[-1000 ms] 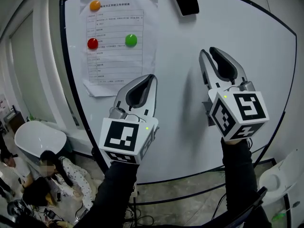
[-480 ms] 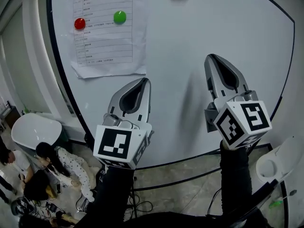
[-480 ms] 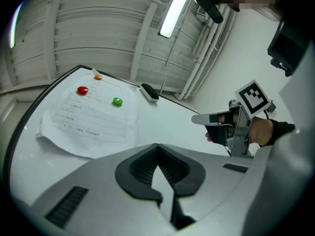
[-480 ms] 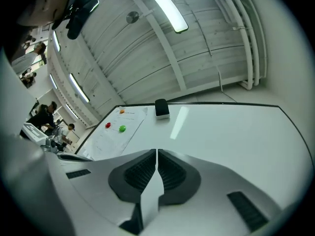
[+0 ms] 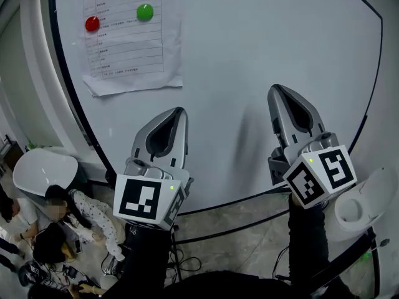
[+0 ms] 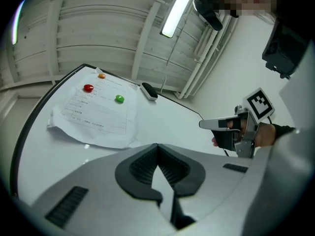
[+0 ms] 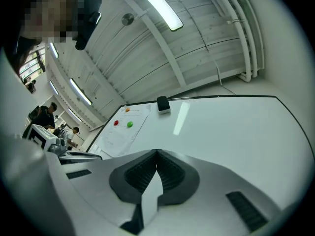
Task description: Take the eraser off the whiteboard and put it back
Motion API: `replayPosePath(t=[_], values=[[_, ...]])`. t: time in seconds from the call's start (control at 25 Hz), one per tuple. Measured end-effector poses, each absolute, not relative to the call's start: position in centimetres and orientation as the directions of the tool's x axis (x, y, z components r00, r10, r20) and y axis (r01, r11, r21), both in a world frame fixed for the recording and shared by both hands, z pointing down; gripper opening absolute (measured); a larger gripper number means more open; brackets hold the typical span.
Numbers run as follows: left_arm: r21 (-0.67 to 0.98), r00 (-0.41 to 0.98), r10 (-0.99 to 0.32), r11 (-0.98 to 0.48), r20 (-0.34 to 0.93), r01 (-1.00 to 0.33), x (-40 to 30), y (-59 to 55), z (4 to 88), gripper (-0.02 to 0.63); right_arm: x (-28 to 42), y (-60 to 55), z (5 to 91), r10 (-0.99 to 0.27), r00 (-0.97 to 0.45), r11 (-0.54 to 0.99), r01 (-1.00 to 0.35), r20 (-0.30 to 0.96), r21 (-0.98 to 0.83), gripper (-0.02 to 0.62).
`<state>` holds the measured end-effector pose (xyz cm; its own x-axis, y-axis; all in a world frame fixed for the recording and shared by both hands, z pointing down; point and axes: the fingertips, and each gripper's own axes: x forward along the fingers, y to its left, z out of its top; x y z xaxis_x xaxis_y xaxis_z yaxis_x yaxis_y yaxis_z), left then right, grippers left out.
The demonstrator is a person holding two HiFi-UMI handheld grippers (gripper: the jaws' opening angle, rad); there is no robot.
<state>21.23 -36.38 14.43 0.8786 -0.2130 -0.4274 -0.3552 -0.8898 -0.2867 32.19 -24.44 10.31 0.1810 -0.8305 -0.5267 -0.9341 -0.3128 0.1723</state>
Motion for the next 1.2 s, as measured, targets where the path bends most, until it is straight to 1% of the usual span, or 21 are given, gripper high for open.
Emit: replayPosePath(t=[0.24, 0.36, 0.6, 0.84, 1.2], values=[[-0.291, 0.891, -0.209, -0.894, -0.404, -0.342, 21.2, -35.4, 16.1, 0.006, 32.2, -24.0, 13.1, -0.848, 0.194, -0.303, -0.941, -0.493, 0.150, 0.011], [-0.270, 0.898, -0.205, -0.907, -0.390, -0.324, 21.5, -35.5, 17.2, 0.006, 32.5, -24.0, 14.2, -0.855, 0.213, -0.330, -0.927, -0.473, 0.180, 0.009], [-0.219, 0.899, -0.264, -0.910, -0.350, -0.352, 21.0, -37.2, 19.7, 0.006, 32.8, -23.4, 15.9, -0.863, 0.226, -0.323, -0.935, -0.452, 0.148, 0.009], [-0.217, 0.898, -0.261, -0.911, -0.354, -0.350, 21.2, -37.0, 19.7, 0.006, 32.7, -23.1, 16.7, -0.863, 0.235, -0.319, -0.940, -0.447, 0.122, 0.009], [-0.213, 0.901, -0.247, -0.918, -0.356, -0.335, 21.4, -36.7, 19.6, 0.006, 32.4, -23.2, 17.2, -0.871, 0.244, -0.339, -0.927, -0.426, 0.163, 0.008]])
